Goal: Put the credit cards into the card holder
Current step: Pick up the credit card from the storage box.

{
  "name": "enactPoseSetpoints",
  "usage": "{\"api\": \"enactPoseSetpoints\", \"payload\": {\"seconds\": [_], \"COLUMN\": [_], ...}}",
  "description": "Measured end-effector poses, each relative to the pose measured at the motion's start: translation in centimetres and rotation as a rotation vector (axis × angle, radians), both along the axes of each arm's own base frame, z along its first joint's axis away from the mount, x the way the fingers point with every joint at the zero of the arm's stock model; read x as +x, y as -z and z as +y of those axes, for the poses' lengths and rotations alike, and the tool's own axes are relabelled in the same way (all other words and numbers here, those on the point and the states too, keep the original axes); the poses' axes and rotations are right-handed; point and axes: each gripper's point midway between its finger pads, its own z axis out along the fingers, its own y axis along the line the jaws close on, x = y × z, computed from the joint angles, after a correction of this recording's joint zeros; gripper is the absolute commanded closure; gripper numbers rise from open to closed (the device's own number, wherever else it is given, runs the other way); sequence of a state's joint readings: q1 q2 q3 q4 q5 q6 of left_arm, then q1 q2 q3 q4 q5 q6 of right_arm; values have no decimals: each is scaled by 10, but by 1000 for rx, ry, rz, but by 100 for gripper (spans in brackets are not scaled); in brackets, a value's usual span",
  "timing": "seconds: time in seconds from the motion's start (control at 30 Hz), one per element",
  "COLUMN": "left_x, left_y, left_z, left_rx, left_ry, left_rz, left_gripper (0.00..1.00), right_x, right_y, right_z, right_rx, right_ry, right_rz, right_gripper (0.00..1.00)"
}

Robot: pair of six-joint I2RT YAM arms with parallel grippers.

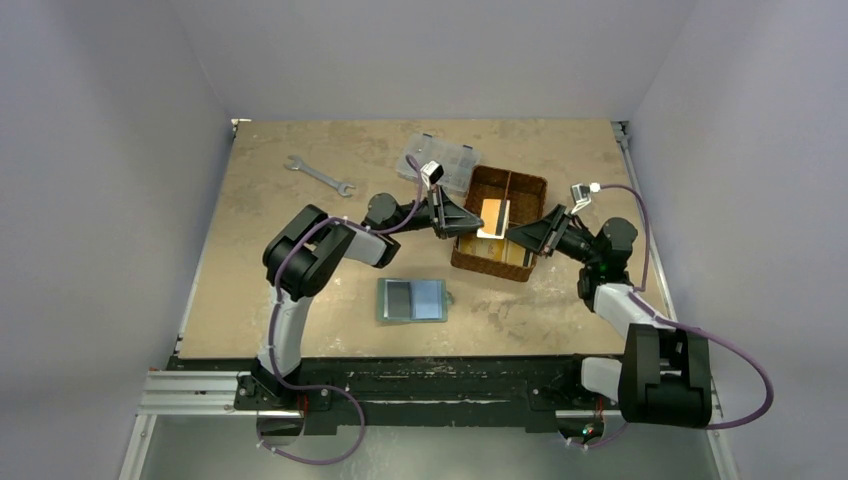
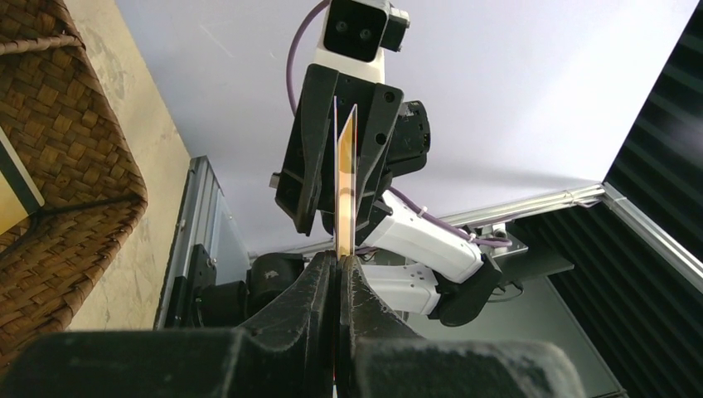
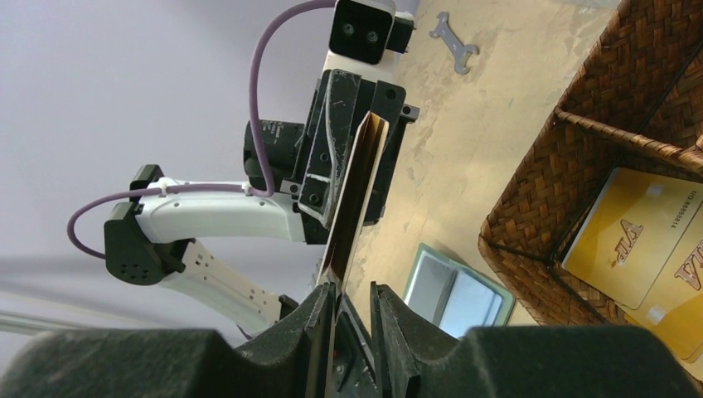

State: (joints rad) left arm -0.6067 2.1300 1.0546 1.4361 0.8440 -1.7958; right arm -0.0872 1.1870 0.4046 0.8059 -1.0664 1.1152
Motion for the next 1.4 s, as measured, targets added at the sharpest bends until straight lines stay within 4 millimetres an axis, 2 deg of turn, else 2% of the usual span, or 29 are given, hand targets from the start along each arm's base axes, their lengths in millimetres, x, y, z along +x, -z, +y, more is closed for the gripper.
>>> {"api": "enactPoseSetpoints", "payload": {"seconds": [0.13, 0.3, 0.37, 0.43, 0.53, 0.67, 0.87, 0.9, 0.97, 1.13, 1.23, 1.4], "left_x": [-1, -1, 0, 1, 5, 13, 21, 24, 35, 47, 51, 53], "left_y": [-1, 0, 4, 7, 19, 48, 91, 90, 88, 85, 87, 85], "left_z": [-4, -9, -9, -10, -12, -16, -18, -19, -22, -19, -14, -10], "left_rx": [-5, -7, -1, 9, 51, 154, 323, 342, 397, 530, 588, 633], "left_ry": [-2, -4, -11, -17, -35, -60, -77, -78, -104, -147, -162, -174], "left_rz": [-12, -39, -43, -54, -72, -39, 2, -12, -55, -133, -155, -182], "left_gripper": [100, 100, 100, 91, 80, 70, 57, 55, 43, 29, 21, 20], "right_x": [4, 7, 7, 8, 13, 24, 35, 37, 39, 43, 43, 45], "right_y": [-1, -1, 0, 4, 20, 43, 67, 71, 78, 86, 80, 61], "right_z": [0, 3, 3, 2, -1, -9, -21, -23, -27, -46, -56, -64], "right_rx": [25, 46, 49, 44, -1, -100, -220, -239, -279, -414, -484, -568], "right_ry": [-2, -11, -10, -3, 31, 94, 162, 172, 187, 265, 313, 357], "right_rz": [11, 19, 23, 38, 79, 140, 191, 204, 225, 244, 226, 168], "right_gripper": [76, 99, 100, 100, 100, 100, 100, 100, 100, 100, 100, 100]}}
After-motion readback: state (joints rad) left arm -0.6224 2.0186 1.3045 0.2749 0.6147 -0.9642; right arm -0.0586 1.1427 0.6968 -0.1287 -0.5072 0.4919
